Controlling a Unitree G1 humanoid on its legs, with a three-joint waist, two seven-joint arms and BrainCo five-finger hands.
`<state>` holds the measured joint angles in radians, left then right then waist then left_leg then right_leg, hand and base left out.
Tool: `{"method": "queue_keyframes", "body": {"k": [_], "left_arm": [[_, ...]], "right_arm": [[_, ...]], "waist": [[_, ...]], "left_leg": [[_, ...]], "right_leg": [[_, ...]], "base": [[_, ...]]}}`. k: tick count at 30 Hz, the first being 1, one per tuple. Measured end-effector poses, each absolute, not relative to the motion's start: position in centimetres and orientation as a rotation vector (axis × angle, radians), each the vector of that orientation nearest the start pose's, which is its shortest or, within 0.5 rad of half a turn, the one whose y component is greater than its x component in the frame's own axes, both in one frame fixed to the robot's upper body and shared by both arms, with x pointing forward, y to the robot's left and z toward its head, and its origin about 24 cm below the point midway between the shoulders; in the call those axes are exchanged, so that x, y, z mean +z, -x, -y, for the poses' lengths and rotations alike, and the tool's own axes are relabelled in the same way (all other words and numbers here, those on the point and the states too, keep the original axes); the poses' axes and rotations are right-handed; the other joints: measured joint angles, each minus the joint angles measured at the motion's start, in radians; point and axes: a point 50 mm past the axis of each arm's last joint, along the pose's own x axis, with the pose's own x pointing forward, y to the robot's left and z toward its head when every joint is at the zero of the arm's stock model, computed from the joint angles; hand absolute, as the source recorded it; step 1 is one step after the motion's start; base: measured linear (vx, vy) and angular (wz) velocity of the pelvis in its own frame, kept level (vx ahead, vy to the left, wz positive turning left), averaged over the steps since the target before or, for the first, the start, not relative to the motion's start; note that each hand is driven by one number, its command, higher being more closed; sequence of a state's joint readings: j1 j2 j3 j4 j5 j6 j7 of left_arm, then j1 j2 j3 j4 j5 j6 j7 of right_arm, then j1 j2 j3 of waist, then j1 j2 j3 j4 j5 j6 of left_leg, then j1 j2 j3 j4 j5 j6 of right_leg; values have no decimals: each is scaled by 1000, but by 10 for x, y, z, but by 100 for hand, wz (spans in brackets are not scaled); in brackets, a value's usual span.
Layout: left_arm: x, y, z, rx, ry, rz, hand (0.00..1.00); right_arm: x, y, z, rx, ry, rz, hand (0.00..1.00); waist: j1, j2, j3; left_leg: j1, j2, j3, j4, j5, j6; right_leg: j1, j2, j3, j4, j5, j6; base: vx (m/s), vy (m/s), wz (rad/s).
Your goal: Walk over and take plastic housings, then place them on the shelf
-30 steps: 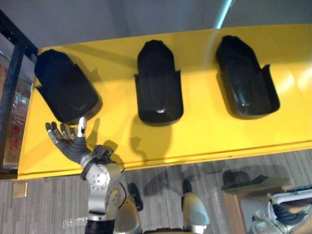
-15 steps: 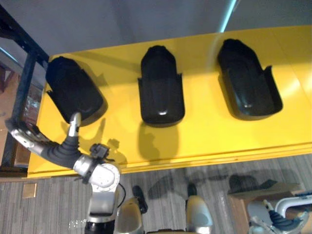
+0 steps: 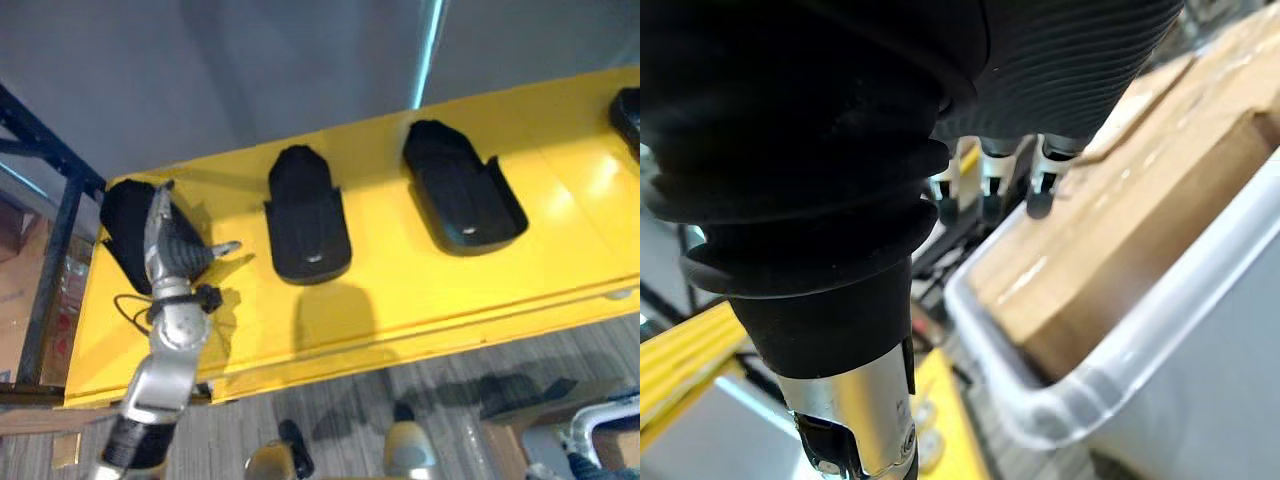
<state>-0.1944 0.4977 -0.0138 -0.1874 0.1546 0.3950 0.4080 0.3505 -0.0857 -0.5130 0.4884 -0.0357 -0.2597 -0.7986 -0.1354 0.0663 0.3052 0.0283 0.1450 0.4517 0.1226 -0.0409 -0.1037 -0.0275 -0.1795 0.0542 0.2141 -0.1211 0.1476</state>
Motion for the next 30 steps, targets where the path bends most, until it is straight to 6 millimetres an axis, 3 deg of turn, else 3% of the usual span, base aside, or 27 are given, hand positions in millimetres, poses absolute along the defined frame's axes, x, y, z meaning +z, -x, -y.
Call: {"method": "queue_keyframes", "body": {"k": [3,6,16,25,26,30], "left_arm": [[136,-283,-262,495,-631,69,0],[126,-287,-277,495,-645,-31,0],[87,-287,-287,326,-604,-340,0],[85,-290,-284,176,-611,-373,0],[86,-290,-283,161,-614,-370,100],[95,-286,-286,118,-683,-341,100]], "right_arm": [[-62,-54,318,-1361,354,-478,0],[-61,-55,319,-1358,353,-472,0],[-56,-61,322,-1333,359,-466,0],[-48,-66,329,-1315,375,-443,0],[-47,-66,330,-1316,378,-441,0],[-46,-65,332,-1328,378,-439,0]], "waist": [[-17,0,-2],[-17,2,-4],[-21,7,-8],[-18,38,-29],[-17,41,-30],[-17,42,-31]], "left_leg": [[11,-5,5,-14,4,0],[27,-9,23,-29,9,0],[29,-19,28,-43,10,2],[16,-23,28,-46,10,2],[12,-24,26,-46,11,3],[6,-25,20,-48,12,4]], "right_leg": [[6,-2,3,-5,1,1],[9,-3,16,-14,4,4],[8,-9,23,-26,7,7],[-3,-12,24,-31,10,9],[-6,-12,23,-31,10,9],[-6,-14,13,-33,10,9]], "base": [[7,5,-6],[12,9,-10],[2,1,-1],[0,0,0],[-4,-5,5],[6,-2,5]]}}
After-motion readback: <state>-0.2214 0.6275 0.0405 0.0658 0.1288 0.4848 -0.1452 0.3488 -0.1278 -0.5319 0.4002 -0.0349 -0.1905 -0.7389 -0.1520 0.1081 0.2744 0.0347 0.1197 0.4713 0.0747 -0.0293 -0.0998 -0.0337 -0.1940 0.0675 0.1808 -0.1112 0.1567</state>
